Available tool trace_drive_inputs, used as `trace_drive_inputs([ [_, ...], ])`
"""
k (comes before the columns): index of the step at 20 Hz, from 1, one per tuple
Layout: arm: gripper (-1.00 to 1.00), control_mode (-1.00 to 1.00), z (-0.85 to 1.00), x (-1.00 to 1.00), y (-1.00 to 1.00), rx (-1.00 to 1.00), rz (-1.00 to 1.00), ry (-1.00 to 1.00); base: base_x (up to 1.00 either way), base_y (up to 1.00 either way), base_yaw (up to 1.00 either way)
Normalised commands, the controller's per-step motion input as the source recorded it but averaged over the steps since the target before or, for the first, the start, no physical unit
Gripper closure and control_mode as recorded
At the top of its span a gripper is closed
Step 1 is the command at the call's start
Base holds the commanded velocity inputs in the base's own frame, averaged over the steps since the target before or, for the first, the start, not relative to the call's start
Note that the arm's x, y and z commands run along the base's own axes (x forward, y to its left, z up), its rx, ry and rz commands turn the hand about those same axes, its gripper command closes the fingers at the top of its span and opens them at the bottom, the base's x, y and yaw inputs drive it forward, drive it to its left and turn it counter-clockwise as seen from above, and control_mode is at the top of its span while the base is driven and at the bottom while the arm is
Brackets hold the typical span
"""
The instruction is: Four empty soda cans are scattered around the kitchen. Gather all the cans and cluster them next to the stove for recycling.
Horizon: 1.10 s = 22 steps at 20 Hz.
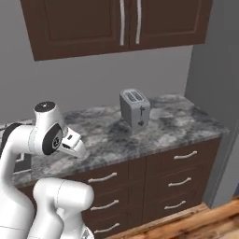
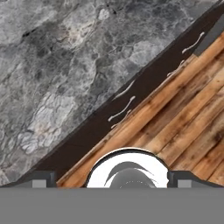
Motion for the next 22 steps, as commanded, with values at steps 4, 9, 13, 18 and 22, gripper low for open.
trace_drive_inputs([
  [4,-1.0,1.0,0.0,0.0,0.0,0.0,0.0,0.0,-0.01,0.0,-0.39],
  [9,-1.0,1.0,0.0,0.0,0.0,0.0,0.0,0.0,-0.02,0.0,-0.38],
  [13,-1.0,1.0,0.0,0.0,0.0,0.0,0.0,0.0,-0.08,0.0,-0.37],
  [18,-1.0,1.0,0.0,0.0,0.0,0.0,0.0,0.0,0.01,-0.07,-0.39],
  [22,-1.0,1.0,0.0,0.0,0.0,0.0,0.0,0.0,0.35,-0.3,-0.25],
])
